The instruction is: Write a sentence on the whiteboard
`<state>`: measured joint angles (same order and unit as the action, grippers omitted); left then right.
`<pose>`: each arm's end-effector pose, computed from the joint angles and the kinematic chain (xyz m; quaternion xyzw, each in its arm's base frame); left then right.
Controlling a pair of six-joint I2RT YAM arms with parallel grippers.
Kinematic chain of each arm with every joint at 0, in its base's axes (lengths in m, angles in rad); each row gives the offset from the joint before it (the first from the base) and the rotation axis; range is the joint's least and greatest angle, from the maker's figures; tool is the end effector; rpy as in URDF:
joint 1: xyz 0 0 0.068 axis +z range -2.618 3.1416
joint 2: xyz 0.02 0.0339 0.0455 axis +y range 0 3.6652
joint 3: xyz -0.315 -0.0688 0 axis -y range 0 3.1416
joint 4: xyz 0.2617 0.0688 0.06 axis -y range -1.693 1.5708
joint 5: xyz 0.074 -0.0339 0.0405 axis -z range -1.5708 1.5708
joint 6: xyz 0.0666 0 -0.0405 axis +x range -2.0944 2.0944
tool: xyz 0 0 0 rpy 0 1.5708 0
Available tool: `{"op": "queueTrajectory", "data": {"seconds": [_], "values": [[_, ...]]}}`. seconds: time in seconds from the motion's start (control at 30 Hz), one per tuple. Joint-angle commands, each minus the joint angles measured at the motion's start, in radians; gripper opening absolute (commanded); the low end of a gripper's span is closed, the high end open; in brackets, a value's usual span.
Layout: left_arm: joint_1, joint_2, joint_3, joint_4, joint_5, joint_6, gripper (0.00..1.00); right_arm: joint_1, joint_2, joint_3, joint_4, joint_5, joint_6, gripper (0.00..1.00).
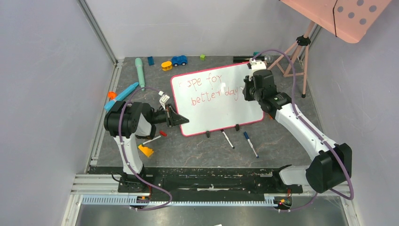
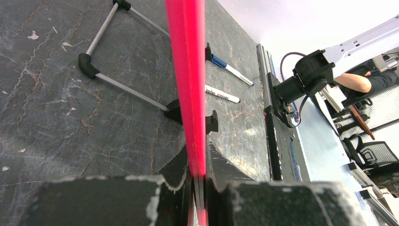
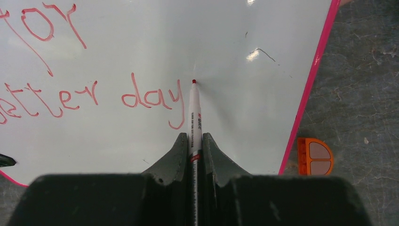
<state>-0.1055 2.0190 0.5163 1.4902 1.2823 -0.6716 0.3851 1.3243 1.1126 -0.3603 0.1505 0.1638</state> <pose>0.3186 -0.0979 0.1392 0.2443 0.6649 -0.6072 0.3599 0.3088 0.1144 0.3469 -0.0609 0.8740 0.0659 0.4776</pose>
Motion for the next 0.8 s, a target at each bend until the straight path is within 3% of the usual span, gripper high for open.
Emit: {"op": "queueTrajectory", "data": {"seconds": [0.0, 0.33, 0.77], "values": [[-0.020, 0.010, 0.004, 0.067, 0.055, 0.133, 0.02, -0.005, 0.004, 0.013, 0.039, -0.039, -0.007, 0.00], [-0.020, 0.010, 0.003, 0.067, 0.054, 0.132, 0.02, -0.004, -0.020, -0.041, 0.008, -0.056, -0.011, 0.00], [-0.020, 0.010, 0.003, 0.067, 0.055, 0.131, 0.02, -0.007, -0.026, -0.034, -0.042, 0.052, -0.006, 0.00]]}}
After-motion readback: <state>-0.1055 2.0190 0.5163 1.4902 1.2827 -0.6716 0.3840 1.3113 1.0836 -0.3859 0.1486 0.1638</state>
